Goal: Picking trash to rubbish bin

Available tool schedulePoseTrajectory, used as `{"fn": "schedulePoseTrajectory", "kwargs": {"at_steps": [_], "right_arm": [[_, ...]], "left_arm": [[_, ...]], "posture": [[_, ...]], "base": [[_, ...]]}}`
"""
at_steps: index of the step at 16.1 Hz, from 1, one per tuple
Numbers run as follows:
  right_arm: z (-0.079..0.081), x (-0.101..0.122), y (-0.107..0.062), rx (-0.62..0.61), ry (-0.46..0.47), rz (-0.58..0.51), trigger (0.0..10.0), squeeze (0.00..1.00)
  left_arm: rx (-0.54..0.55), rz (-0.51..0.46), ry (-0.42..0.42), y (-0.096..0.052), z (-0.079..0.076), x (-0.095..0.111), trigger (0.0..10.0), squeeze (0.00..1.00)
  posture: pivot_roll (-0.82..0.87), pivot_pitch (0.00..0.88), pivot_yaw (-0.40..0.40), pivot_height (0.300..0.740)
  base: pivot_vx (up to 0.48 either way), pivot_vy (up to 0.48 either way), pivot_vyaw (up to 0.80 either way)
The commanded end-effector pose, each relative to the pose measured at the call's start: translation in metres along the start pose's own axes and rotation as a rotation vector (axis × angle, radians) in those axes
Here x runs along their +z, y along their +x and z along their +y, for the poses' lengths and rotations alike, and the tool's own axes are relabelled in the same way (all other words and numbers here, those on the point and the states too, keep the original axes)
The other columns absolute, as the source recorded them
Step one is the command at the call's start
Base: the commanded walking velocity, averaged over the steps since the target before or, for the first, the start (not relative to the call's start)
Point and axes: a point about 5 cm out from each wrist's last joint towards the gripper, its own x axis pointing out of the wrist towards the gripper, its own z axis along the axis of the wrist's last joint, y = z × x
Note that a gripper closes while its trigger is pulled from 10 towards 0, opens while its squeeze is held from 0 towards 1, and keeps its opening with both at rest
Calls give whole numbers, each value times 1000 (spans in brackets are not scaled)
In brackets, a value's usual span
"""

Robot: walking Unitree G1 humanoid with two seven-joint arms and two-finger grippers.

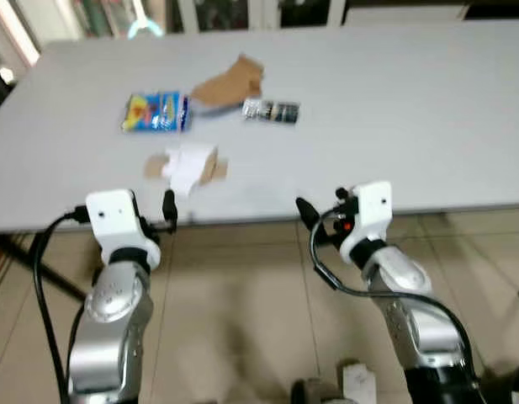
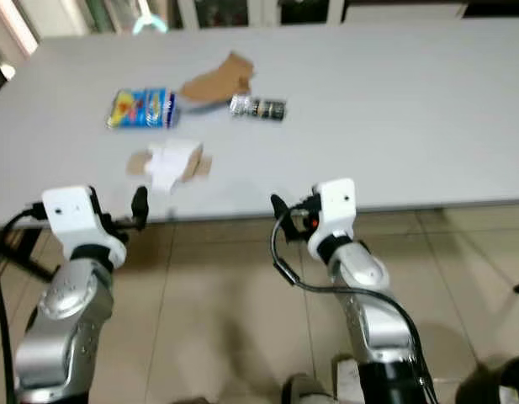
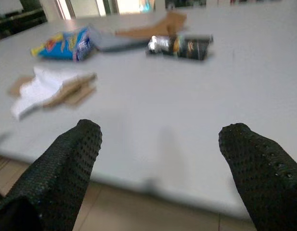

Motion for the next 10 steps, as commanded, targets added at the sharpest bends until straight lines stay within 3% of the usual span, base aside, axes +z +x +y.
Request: {"fn": "schedulePoseTrajectory", "kwargs": {"at_steps": [1, 5, 10], "right_arm": [[12, 6, 3, 41, 6, -27, 10000, 0], [12, 6, 3, 44, 6, -25, 10000, 0], [13, 6, 2, 52, 7, -24, 10000, 0]], "left_arm": [[41, 8, 16, -2, 11, -1, 10000, 0], [49, 12, 13, -2, 11, -2, 10000, 0], [47, 23, 9, -2, 9, -4, 10000, 0]], "posture": [[-60, 148, 51, 740], [-60, 148, 51, 740], [-61, 152, 51, 740]], "base": [[401, 262, 0], [394, 272, 0], [0, 0, 0]]}}
